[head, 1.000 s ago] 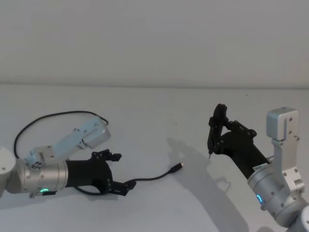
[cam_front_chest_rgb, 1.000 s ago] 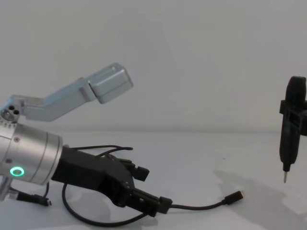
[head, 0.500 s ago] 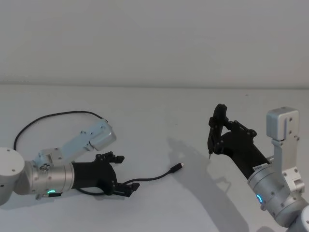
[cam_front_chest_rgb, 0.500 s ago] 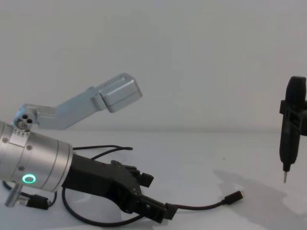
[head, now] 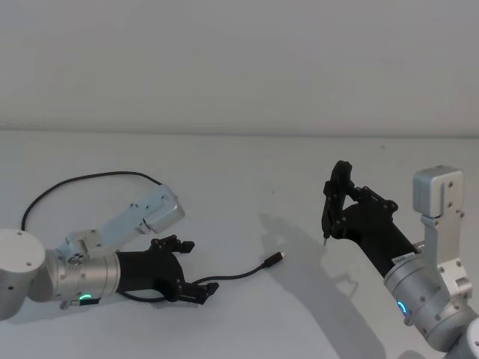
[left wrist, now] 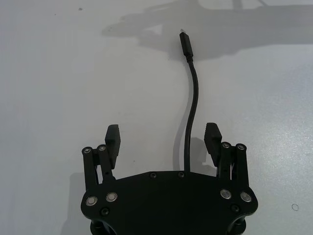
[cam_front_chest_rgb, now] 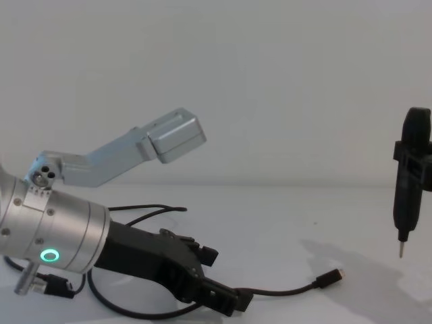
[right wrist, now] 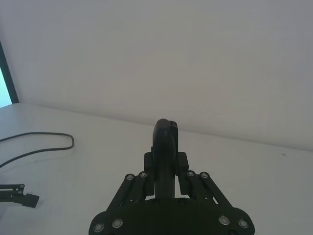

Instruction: Pick up the data cable with the one hand.

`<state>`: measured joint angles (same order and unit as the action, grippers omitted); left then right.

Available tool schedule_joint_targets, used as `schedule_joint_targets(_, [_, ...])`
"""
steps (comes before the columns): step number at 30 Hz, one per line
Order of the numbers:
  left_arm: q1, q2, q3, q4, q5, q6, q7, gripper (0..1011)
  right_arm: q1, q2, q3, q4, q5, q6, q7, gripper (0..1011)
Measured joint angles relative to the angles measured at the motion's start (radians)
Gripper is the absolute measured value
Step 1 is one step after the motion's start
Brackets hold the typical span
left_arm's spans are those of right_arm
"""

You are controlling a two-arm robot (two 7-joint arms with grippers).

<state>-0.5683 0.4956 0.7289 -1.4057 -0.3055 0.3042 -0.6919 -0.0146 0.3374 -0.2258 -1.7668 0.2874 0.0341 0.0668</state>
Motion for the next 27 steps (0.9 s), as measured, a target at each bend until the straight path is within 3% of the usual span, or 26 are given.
schedule_joint_targets(14, [0.000, -0.007, 0.001, 0.004, 0.005, 0.006, 0.007, 992, 0.000, 0.000, 0.000, 0.000, 0.000, 0.000, 0.000, 275])
schedule_joint_targets(19, [0.000, -0.008, 0.001, 0.004, 0.006, 0.006, 0.008, 908, 0.000, 0.000, 0.000, 0.000, 0.000, 0.000, 0.000, 274])
schedule_joint_targets(27, [0.000, -0.009, 0.001, 0.005, 0.007, 0.007, 0.009, 658, 0.000, 0.000, 0.000, 0.000, 0.000, 0.000, 0.000, 275])
